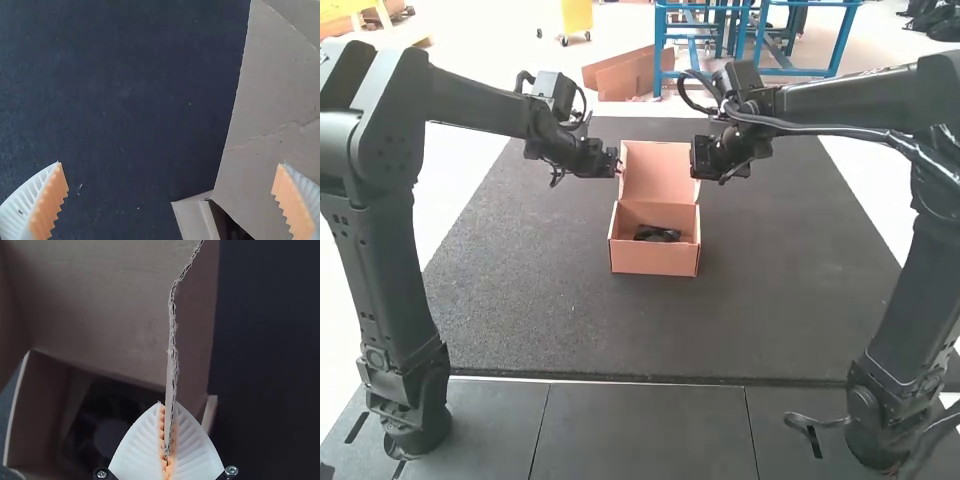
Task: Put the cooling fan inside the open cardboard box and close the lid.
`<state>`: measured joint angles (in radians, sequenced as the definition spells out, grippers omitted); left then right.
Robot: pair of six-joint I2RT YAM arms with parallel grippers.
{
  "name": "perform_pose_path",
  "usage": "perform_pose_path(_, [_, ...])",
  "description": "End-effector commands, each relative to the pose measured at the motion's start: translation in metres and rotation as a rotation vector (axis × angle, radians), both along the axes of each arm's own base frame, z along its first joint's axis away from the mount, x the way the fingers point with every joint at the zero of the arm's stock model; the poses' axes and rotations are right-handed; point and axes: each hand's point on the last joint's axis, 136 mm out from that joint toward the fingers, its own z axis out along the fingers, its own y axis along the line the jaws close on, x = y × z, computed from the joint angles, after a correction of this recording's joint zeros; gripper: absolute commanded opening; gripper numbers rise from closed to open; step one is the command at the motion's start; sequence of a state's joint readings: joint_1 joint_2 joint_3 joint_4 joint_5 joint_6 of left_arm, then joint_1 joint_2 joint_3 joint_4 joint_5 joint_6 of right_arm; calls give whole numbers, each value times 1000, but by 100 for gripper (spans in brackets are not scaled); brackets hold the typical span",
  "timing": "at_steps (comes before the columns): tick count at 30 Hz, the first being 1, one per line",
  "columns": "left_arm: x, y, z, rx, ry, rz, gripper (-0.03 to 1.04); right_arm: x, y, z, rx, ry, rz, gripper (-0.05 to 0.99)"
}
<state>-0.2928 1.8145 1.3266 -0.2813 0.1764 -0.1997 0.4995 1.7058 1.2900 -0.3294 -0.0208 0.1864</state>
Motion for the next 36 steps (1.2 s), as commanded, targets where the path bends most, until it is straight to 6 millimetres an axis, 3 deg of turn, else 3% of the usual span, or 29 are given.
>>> perform_pose_path(1, [-4,-7,42,-35,-78,-18,97,-12,10,13,11,-27,39,-1])
perform_pose_path(11, [-21,-16,47,-33,-68,-43,97,-20,6,12,20,-34,34,-1])
perform_pose_path(25, [-46,-10,38,-22,-41,-48,97,-35,4,6,43,-21,53,-1])
perform_pose_path(36, [-59,-6,34,-21,-34,-47,97,-50,16,-2,62,10,107,-1])
